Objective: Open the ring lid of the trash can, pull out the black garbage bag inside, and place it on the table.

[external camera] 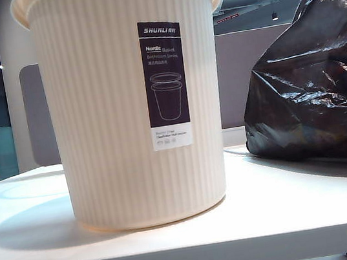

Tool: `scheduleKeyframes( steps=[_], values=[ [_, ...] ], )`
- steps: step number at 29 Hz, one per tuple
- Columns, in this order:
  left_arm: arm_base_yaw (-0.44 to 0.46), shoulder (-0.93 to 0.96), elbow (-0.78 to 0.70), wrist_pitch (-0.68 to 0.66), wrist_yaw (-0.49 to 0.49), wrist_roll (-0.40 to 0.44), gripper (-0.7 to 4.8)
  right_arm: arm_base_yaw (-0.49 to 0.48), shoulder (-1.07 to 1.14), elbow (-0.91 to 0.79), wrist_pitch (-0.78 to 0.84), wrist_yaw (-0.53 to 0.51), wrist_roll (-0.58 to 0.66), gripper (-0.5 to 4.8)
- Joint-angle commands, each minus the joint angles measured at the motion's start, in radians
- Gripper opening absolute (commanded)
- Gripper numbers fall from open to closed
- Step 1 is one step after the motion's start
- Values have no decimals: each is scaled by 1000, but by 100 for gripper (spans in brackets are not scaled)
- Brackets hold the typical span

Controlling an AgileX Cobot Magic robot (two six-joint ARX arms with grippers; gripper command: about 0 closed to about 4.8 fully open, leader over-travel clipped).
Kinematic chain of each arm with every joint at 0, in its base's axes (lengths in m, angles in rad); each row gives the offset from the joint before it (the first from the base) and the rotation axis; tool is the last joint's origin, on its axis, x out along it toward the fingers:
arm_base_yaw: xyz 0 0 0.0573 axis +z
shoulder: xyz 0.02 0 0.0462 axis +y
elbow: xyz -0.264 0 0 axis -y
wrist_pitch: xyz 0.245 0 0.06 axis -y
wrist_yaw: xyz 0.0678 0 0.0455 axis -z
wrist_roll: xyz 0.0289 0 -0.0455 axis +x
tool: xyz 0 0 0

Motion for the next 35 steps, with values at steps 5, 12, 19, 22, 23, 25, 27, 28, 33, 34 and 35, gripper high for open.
scheduleKeyframes(
  steps=[5, 12, 19, 22, 23, 25, 27, 28, 33, 34, 35],
  values=[
    [0, 0, 2, 5, 0, 0, -6, 0, 1, -1, 18, -1, 4, -1],
    [0, -8, 2, 5, 0, 0, -6, 0, 1, -1, 18, -1, 4, -1],
    [100, -70, 2, 4, 8, 0, -5, -39, -41, -1, 18, -1, 4, -1],
    [206, -98, 2, 5, 5, 0, -6, -61, -68, -1, 18, -1, 4, -1],
    [238, -106, 2, 5, 3, 0, -6, -69, -76, -1, 18, -1, 4, -1],
    [309, -129, 2, 4, 3, 0, -5, -82, -89, -1, 18, -1, 4, -1],
    [363, -154, 2, 4, 3, 0, -5, -95, -98, -1, 21, -1, 4, -1],
    [389, -170, 2, 5, 3, 0, -6, -103, -97, -1, 24, -1, 4, -1],
    [455, -208, 5, 9, 0, 0, -5, -126, -97, -1, 24, -1, 4, -1],
    [460, -208, 5, 8, 0, 0, -5, -129, -97, -1, 24, -1, 4, -1],
    [461, -208, 5, 5, 0, 0, -5, -131, -97, -1, 25, -1, 4, -1]
  ],
)
